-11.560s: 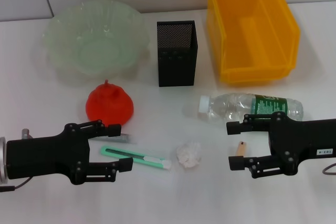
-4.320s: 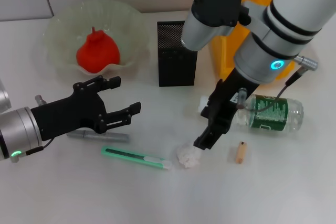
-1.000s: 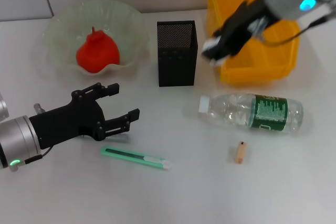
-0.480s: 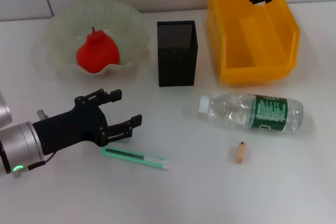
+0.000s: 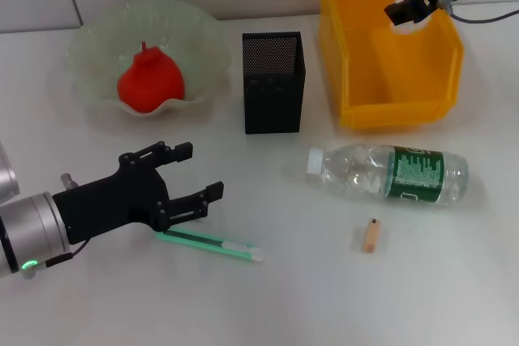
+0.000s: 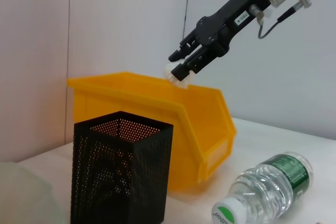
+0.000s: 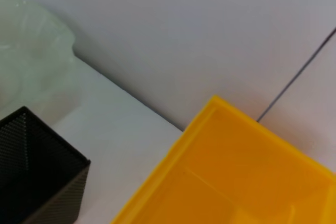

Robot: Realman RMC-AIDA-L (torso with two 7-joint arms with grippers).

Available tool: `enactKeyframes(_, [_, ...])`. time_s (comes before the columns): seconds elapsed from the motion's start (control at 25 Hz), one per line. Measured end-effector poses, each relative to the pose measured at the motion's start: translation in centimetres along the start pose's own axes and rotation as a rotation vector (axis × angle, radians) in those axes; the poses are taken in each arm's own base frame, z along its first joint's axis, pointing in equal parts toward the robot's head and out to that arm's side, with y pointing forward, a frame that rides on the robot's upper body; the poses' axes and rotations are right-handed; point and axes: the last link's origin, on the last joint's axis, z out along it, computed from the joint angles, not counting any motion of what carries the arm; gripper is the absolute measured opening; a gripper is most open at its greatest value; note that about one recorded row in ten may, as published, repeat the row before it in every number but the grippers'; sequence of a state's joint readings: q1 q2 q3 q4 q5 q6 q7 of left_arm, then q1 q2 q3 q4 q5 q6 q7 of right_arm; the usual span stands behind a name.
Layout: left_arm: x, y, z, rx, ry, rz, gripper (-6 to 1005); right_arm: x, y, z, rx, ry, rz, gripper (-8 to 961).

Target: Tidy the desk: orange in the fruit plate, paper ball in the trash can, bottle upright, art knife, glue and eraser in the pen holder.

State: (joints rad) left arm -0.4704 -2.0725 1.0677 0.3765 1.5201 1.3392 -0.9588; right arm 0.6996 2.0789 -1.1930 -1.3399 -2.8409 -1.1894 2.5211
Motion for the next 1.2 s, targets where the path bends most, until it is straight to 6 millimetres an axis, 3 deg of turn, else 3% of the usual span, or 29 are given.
enactKeyframes(0.08, [0.0,0.1,0.0,-0.007,0.004,0.000,808,0.1,-0.1,0.0,0.002,0.002,0.007,497])
enactKeyframes(0.2, [0.0,0.2,0.0,-0.010,0.003,0.001,808,0.3,-0.2,0.1,0.003,0.004,0.011,702])
enactKeyframes(0.52, [0.0,0.2,0.0,-0.011,0.007,-0.001,808,-0.2,-0.3,-0.9,0.011,-0.013,0.017,755])
enactKeyframes(0.96, [0.2,0.2,0.0,-0.013,0.012,-0.001,807,-1.7,1.4,-5.5,-0.065,0.035,-0.045,775])
enactKeyframes(1.2, [0.2,0.2,-0.1,-0.011,0.017,-0.004,807,-2.1,2.9,-7.7,-0.207,0.038,-0.043,775])
